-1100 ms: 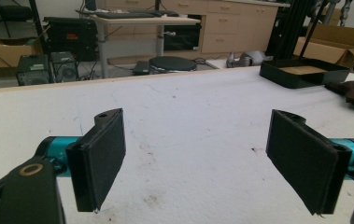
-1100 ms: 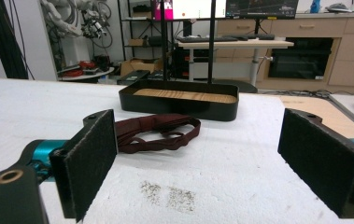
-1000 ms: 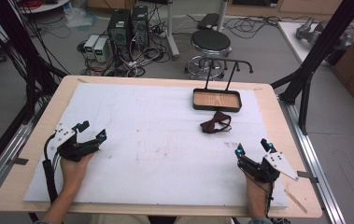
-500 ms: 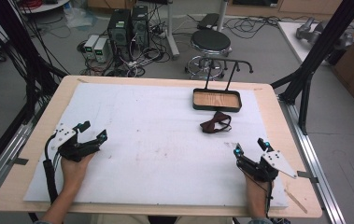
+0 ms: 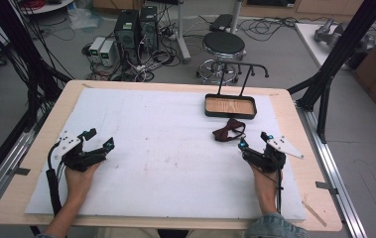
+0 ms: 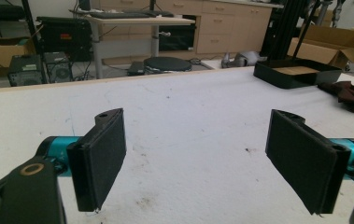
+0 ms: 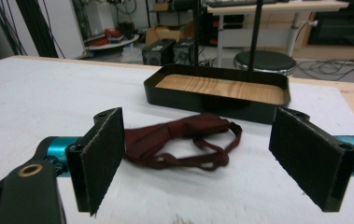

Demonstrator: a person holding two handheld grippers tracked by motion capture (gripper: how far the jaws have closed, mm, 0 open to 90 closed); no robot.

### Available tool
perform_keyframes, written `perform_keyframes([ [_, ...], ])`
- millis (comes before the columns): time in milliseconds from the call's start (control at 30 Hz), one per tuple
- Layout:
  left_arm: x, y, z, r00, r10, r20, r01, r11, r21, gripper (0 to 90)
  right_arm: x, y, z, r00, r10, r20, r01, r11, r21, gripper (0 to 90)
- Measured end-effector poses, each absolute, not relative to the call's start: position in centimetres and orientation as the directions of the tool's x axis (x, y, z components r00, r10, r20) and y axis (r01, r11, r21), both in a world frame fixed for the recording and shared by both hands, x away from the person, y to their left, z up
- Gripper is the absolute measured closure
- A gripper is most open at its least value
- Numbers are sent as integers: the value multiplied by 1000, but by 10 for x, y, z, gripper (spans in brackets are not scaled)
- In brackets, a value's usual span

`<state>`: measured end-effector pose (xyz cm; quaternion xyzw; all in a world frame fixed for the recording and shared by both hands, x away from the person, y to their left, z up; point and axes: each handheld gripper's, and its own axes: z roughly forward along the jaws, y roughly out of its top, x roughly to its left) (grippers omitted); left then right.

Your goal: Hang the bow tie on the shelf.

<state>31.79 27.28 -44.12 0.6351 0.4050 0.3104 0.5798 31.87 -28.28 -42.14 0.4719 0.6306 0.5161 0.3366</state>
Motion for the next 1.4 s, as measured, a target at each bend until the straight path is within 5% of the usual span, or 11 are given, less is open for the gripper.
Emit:
perform_keyframes([
  [867, 318, 271, -441, 506, 858, -88, 152, 12, 988, 213, 406, -212, -432, -232, 973, 20, 484, 97, 870, 267],
  [1133, 319, 271, -441, 512, 854, -93, 152, 17, 988, 214, 418, -206, -444, -192, 981, -1, 553, 110, 826, 361],
  [1400, 319, 271, -441, 511, 855, -92, 150, 16, 989, 214, 422, -210, -449, -157, 983, 92, 631, 28, 775, 495],
])
